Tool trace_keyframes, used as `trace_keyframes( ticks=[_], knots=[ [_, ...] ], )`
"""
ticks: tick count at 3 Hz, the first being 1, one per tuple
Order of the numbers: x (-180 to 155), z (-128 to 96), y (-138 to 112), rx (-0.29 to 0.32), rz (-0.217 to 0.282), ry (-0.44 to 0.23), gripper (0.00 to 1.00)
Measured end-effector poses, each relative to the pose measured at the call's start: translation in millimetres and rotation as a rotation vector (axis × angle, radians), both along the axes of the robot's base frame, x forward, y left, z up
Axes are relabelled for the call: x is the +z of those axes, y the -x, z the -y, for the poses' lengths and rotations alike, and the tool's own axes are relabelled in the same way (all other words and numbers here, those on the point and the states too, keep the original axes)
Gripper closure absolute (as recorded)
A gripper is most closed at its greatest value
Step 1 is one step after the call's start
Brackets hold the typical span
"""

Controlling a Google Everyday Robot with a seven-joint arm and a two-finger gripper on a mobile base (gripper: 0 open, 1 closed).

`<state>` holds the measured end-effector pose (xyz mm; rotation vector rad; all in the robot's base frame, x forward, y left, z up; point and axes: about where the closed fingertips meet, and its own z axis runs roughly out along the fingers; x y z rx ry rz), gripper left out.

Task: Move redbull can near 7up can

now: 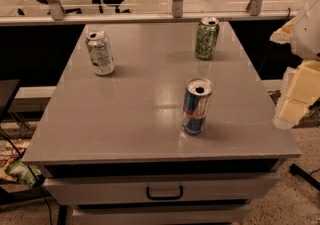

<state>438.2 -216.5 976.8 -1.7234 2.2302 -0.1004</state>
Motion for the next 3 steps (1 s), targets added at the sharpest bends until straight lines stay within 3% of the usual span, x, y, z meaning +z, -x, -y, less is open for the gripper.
trace_keyframes(
  ticks=[1, 2, 3],
  knots=[
    [0.0, 0.0, 0.0, 0.000, 0.000, 0.000, 0.00],
    [-12.9, -23.1, -14.7, 0.011, 0.020, -0.067, 0.00],
    [-42.5, -70.6, -41.7, 0.039, 0.040, -0.194, 0.00]
  ],
)
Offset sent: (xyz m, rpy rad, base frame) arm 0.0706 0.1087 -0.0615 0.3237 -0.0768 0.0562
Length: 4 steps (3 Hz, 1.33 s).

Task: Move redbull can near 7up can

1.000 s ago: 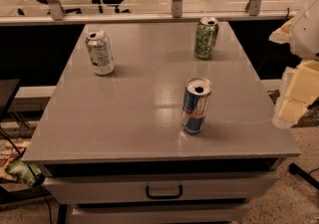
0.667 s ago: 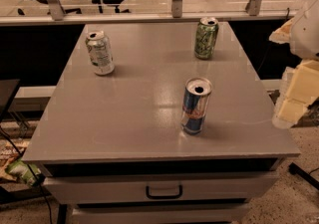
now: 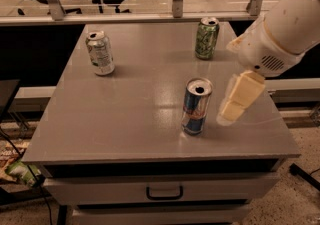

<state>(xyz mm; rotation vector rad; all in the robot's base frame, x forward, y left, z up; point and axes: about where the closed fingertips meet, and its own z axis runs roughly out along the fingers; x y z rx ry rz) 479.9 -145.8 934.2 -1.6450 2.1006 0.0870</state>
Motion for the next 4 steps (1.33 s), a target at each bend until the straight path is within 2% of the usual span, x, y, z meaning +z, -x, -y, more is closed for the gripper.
trace_keyframes(
  ticks=[1, 2, 3, 4],
  knots=[
    [-18.6, -28.4, -17.1, 0.018, 0.006, -0.081, 0.00],
    [-28.1, -48.1, -23.2, 0.050, 0.008, -0.137, 0.00],
    [-31.6, -59.0, -22.9, 0.083, -0.008, -0.160, 0.18],
    [-30.5, -62.2, -19.3, 0.101, -0.031, -0.182, 0.40]
  ],
)
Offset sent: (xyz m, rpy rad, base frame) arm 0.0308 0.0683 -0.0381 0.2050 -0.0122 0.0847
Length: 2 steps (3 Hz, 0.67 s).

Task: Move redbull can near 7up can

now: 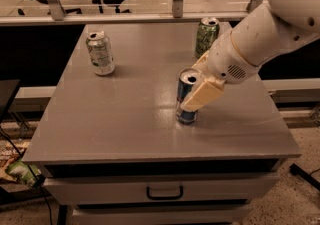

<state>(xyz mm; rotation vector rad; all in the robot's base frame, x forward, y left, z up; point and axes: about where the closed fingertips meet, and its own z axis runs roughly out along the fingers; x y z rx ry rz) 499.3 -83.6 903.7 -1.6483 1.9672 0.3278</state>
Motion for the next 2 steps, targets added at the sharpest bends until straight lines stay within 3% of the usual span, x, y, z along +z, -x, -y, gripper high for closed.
trace_keyframes(
  ticks=[2],
  knots=[
    [11.1, -4.9, -6.1, 0.018, -0.024, -0.049, 0.87]
  ],
)
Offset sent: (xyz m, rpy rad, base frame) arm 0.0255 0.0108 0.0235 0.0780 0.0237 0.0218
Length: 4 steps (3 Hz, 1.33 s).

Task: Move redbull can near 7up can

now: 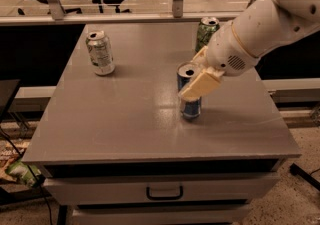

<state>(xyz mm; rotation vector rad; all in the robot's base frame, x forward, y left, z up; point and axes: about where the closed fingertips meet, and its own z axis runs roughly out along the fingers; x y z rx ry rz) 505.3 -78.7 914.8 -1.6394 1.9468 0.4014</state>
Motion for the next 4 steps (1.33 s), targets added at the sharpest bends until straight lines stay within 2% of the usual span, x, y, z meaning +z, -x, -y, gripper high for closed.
trace_keyframes(
  ticks=[1, 3, 4],
  knots=[
    [10.5, -8.7, -25.0, -0.003, -0.004, -0.025, 1.00],
    [32.5, -45.2, -96.9, -0.025, -0.003, -0.116, 1.00],
    [42.2, -74.5, -117.5, -0.015, -0.004, -0.162, 1.00]
  ],
)
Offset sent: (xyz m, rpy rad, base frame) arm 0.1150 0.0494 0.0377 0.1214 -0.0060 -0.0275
